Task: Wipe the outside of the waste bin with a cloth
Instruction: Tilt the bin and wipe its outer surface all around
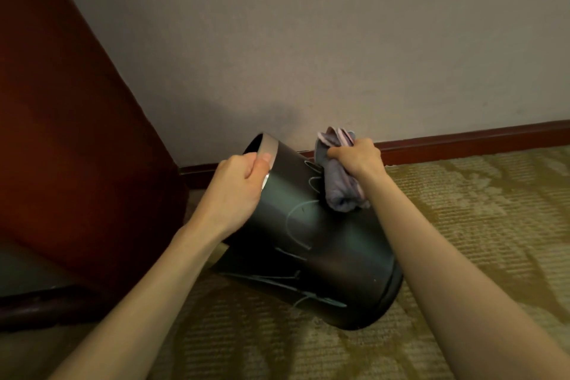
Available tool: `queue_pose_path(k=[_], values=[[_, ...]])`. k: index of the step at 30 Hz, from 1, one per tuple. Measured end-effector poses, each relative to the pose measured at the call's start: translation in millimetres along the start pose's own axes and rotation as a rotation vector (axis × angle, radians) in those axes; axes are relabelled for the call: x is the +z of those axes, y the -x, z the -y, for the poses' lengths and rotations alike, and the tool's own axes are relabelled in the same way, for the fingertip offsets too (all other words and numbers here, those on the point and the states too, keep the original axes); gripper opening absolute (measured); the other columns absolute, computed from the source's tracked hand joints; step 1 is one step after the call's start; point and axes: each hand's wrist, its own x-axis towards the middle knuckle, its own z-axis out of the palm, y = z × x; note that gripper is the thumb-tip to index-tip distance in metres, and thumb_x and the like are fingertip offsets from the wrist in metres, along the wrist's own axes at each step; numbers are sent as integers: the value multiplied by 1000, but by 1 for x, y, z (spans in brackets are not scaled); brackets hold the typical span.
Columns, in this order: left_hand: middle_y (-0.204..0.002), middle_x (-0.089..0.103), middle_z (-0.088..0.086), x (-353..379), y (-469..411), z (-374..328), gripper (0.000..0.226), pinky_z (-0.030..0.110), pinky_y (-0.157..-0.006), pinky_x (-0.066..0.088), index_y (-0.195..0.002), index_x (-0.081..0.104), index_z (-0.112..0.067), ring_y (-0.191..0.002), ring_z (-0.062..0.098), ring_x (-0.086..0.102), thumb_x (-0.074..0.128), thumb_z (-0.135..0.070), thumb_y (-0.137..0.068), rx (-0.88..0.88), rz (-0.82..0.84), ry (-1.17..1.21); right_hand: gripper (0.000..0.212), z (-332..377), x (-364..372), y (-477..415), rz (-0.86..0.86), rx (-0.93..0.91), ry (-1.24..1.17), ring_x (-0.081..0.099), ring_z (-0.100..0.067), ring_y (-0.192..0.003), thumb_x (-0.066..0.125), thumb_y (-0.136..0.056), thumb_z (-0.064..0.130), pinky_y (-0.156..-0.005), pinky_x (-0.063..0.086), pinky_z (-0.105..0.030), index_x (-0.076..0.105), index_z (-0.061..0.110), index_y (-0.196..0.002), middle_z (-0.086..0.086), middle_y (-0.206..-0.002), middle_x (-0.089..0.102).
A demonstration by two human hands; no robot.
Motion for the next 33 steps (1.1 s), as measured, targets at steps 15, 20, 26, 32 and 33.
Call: queue_pose_path(k=[15, 20, 26, 32, 33], values=[[-63, 44, 5, 16, -10, -16, 43, 33, -64, 24, -55, 36, -15, -73, 29, 43, 35, -19, -98, -86, -40, -69, 28, -11, 5, 91, -342, -176, -190, 59, -35, -84, 62, -76, 25, -75, 47, -38, 56, 8, -97, -14, -92, 65], [-65, 44, 10, 21, -24, -23, 42, 31, -62, 23, -56, 40, -10, -72, 26, 40, 36, -17, -97, -109, -5, -69, 27, -22, 33, 143, -412, -327, -336, 50, -7, -71, 62, -78, 17, -62, 36, -22, 41, 28, -89, 7, -80, 53], [-63, 47, 10, 22, -21, -31, 43, 32, -58, 23, -54, 37, -16, -72, 32, 47, 38, -21, -97, -131, 25, 17, 25, -25, 30, 140, -423, -354, -349, 52, 2, -73, 60, -82, 13, -62, 36, -7, 43, 28, -93, 13, -81, 53], [-77, 56, 28, 23, -11, -40, 45, 43, -62, 29, -53, 33, -16, -79, 45, 51, 40, -21, -97, -57, 0, 39, 13, -3, 8, 113, -391, -224, -303, 51, -17, -68, 58, -80, 18, -65, 34, -26, 48, 18, -86, 2, -76, 56], [-70, 55, 22, 23, -9, -39, 45, 40, -60, 26, -53, 34, -16, -72, 42, 50, 40, -22, -97, -46, 5, 41, 13, 2, 3, 106, -377, -202, -279, 51, -18, -68, 59, -80, 20, -66, 34, -25, 48, 17, -86, 2, -75, 55]])
